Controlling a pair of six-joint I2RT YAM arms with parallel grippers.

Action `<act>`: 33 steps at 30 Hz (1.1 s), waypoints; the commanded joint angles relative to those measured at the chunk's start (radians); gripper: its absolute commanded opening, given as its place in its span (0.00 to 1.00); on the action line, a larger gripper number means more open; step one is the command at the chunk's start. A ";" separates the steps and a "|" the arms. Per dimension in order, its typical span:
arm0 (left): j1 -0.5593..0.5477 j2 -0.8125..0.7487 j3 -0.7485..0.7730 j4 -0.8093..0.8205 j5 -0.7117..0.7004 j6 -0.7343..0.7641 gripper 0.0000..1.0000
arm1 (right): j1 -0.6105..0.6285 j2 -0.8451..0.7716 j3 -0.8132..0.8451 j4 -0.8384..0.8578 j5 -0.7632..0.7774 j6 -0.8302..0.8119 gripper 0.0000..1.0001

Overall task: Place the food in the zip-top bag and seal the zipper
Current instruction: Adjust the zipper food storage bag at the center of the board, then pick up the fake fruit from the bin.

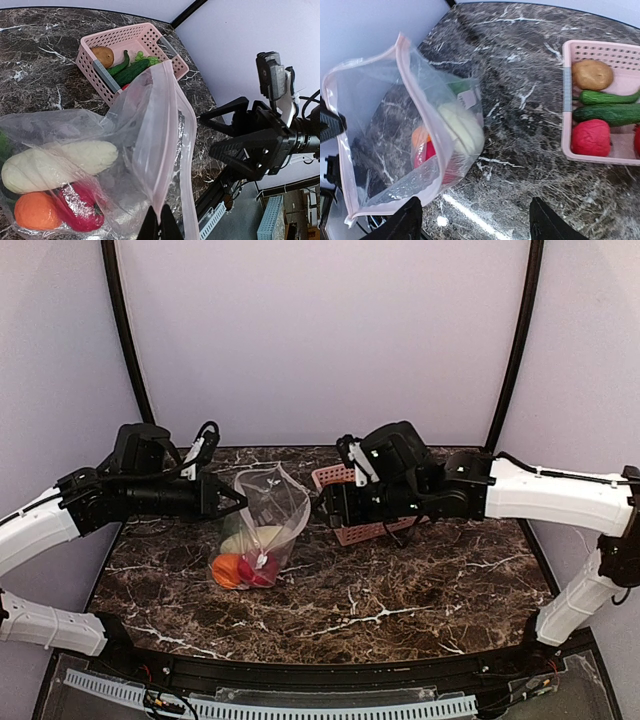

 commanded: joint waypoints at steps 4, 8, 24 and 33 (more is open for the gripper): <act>0.007 -0.041 -0.039 0.037 0.013 -0.024 0.01 | -0.098 -0.142 0.002 -0.233 0.177 -0.110 0.83; 0.007 -0.051 -0.059 0.045 0.011 -0.039 0.01 | -0.193 -0.128 -0.004 -0.289 0.143 -0.156 0.86; 0.008 -0.094 -0.131 0.105 0.005 -0.106 0.01 | -0.491 0.190 0.154 -0.309 -0.085 -0.441 0.84; 0.007 -0.085 -0.125 0.120 0.017 -0.109 0.01 | -0.544 0.380 0.292 -0.327 -0.138 -0.485 0.84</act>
